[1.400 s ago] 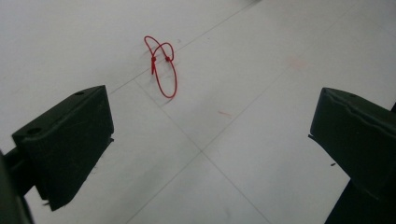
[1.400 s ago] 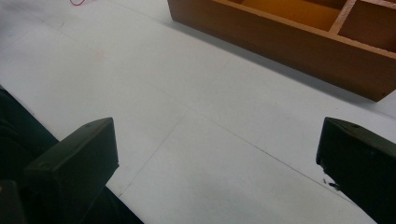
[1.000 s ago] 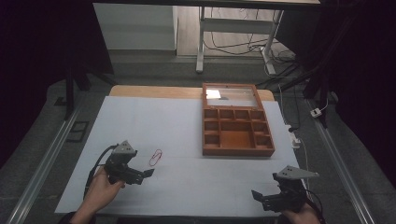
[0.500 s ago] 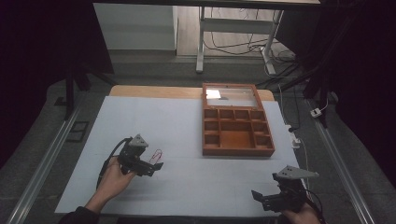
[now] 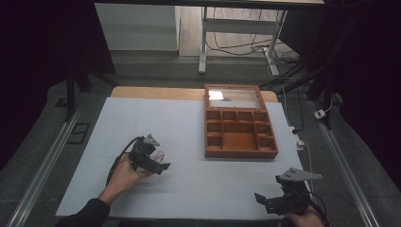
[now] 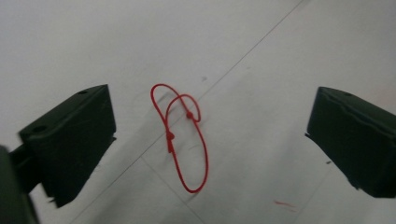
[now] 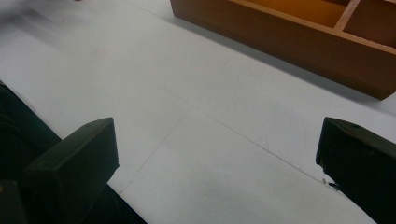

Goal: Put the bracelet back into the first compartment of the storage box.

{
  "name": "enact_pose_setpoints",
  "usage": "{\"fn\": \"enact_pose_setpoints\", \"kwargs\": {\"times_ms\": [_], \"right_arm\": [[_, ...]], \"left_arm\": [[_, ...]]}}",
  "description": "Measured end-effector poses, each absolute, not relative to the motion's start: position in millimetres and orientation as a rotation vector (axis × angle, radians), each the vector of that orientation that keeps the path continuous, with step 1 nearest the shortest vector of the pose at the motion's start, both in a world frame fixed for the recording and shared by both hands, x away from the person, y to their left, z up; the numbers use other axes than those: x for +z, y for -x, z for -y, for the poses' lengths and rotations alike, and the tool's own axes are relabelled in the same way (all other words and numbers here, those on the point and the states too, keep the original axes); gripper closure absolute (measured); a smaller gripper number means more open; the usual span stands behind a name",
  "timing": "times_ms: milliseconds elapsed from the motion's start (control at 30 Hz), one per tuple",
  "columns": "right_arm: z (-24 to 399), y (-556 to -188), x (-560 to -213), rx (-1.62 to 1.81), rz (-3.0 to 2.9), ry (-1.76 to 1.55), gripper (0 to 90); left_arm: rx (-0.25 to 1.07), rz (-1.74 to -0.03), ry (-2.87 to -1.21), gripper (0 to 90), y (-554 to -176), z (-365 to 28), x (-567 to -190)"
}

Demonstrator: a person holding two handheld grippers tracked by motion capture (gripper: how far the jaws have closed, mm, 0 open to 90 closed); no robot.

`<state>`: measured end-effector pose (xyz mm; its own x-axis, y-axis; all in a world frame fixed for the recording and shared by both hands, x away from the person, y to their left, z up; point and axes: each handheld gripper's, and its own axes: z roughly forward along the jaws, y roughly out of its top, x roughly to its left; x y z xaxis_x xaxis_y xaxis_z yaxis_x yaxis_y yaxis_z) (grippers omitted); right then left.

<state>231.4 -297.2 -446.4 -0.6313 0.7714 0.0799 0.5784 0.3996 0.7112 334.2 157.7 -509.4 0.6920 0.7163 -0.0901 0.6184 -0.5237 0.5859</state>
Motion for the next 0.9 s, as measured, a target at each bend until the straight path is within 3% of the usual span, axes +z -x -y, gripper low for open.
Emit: {"fn": "enact_pose_setpoints", "kwargs": {"times_ms": [67, 133, 167, 233, 367, 433, 500, 533, 900], "right_arm": [[297.2, -231.4, -446.3, 1.06, -2.397, -1.185, 0.0], [297.2, -231.3, -446.3, 1.06, -2.398, -1.184, 0.0], [297.2, -231.3, -446.3, 1.061, -2.398, -1.184, 0.0], [297.2, -231.2, -446.1, 1.058, -2.4, -1.181, 0.0], [297.1, -231.2, -446.1, 1.056, -2.402, -1.178, 0.0], [297.0, -231.2, -446.2, 1.058, -2.402, -1.177, 0.0], [296.9, -231.2, -446.2, 1.057, -2.402, -1.176, 0.0], [296.9, -231.1, -446.2, 1.058, -2.403, -1.177, 0.0], [296.9, -231.2, -446.3, 1.058, -2.406, -1.174, 0.0]], "left_arm": [[0.241, -1.013, -2.351, 5.8, -335.2, -155.3, -512.0], [0.27, -1.029, -2.383, 14.3, -335.8, -154.2, -513.6], [0.269, -1.031, -2.392, 25.9, -336.2, -154.7, -513.8], [0.263, -1.033, -2.407, 38.7, -336.6, -155.9, -514.0], [0.189, -1.055, -2.419, 61.4, -339.4, -159.5, -515.8], [0.181, -1.061, -2.431, 66.4, -340.6, -160.6, -516.8], [0.174, -1.056, -2.439, 82.3, -341.3, -161.2, -517.5], [0.178, -1.053, -2.445, 86.0, -341.4, -161.2, -517.6], [0.178, -1.015, -2.338, 86.9, -341.0, -159.3, -498.6]]}}
